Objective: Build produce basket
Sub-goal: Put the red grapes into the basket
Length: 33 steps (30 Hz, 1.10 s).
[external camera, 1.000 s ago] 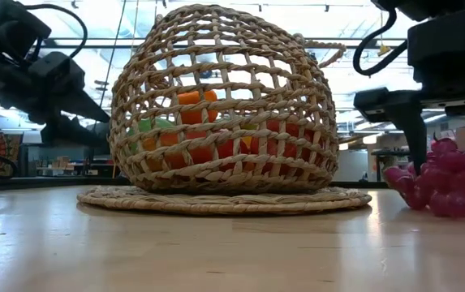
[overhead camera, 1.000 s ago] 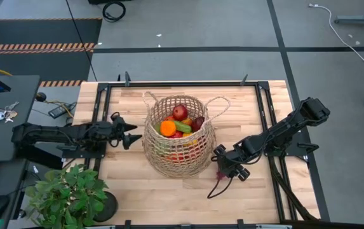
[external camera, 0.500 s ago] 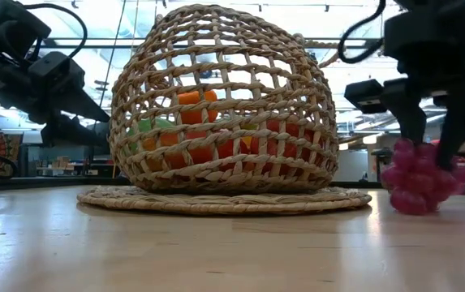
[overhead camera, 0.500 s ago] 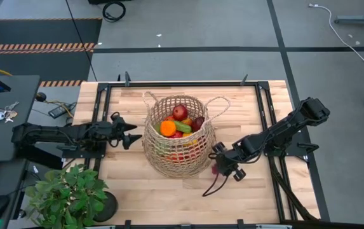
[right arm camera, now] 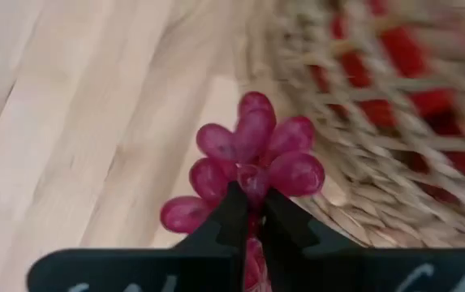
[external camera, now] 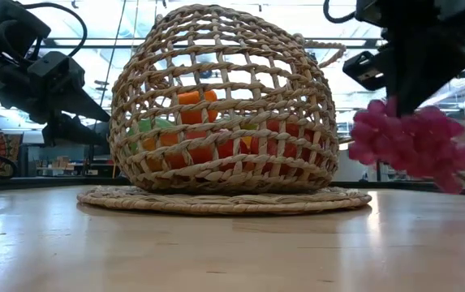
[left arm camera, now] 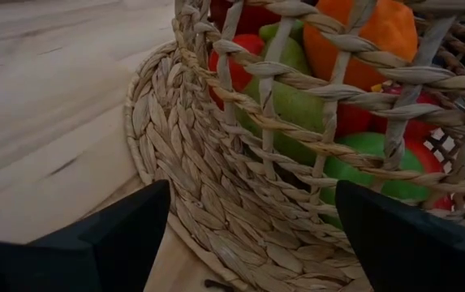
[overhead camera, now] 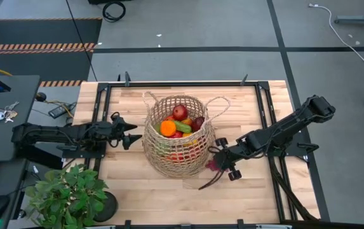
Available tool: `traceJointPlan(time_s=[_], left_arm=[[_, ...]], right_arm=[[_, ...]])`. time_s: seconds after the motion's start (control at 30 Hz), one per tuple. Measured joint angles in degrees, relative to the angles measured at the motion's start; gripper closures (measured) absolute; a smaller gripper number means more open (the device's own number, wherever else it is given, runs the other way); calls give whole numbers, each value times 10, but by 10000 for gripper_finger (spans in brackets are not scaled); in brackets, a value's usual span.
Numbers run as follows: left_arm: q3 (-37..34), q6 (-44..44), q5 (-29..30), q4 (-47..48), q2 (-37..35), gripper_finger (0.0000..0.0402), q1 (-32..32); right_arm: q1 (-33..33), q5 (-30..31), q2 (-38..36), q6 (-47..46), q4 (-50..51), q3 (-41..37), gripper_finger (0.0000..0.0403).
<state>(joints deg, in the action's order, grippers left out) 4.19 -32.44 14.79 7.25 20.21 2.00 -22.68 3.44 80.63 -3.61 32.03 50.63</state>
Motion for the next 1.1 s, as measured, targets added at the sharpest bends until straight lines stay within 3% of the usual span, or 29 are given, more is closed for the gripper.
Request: traceJointPlan(time_s=[0.33,0.57,0.8,1.1], left_arm=[[0,1,0,0,0,45,0],[0,1,0,-1,0,45,0],[0,1,0,-1,0,45,0],[0,1,0,-1,0,45,0]], right_arm=[[0,16,-89,-101,-12,0,373],[0,25,-175,-98,-106,0,372],[0,98,-230,-27,-267,0,372],[29,205,-228,153,-618,0,371]])
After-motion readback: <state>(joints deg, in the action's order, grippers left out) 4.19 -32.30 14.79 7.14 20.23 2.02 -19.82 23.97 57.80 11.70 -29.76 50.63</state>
